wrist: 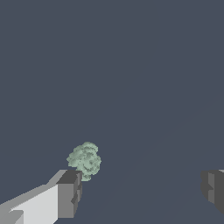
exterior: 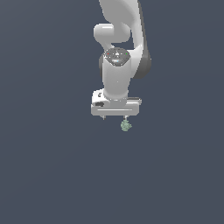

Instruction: Pick up the object and move it to a goal position.

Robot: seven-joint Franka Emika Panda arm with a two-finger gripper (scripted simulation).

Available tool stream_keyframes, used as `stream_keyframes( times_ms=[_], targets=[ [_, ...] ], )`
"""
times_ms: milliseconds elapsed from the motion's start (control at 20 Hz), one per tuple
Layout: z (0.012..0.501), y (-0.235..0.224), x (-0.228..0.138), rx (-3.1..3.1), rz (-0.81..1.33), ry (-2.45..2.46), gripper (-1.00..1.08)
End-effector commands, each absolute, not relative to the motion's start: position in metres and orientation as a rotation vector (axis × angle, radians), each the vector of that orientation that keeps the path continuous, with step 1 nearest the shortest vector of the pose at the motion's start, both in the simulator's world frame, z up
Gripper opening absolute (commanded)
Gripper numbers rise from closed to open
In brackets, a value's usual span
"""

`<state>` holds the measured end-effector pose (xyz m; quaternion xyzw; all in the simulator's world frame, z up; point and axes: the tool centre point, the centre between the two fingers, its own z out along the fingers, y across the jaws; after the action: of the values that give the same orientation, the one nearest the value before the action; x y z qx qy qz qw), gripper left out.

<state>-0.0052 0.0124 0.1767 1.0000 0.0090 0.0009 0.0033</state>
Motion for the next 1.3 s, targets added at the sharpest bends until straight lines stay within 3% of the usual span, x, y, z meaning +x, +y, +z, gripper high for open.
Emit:
stream_keyframes(
  times_ms=[0, 650, 1250],
  targets=[
    [0.177, 0.012, -0.005, 3.135, 0.003, 0.028, 1.0],
    [0.159, 0.0, -0.017, 3.122, -0.066, -0.033, 1.0],
    [0.123, 0.042, -0.03, 3.124, -0.036, 0.166, 1.0]
  ],
)
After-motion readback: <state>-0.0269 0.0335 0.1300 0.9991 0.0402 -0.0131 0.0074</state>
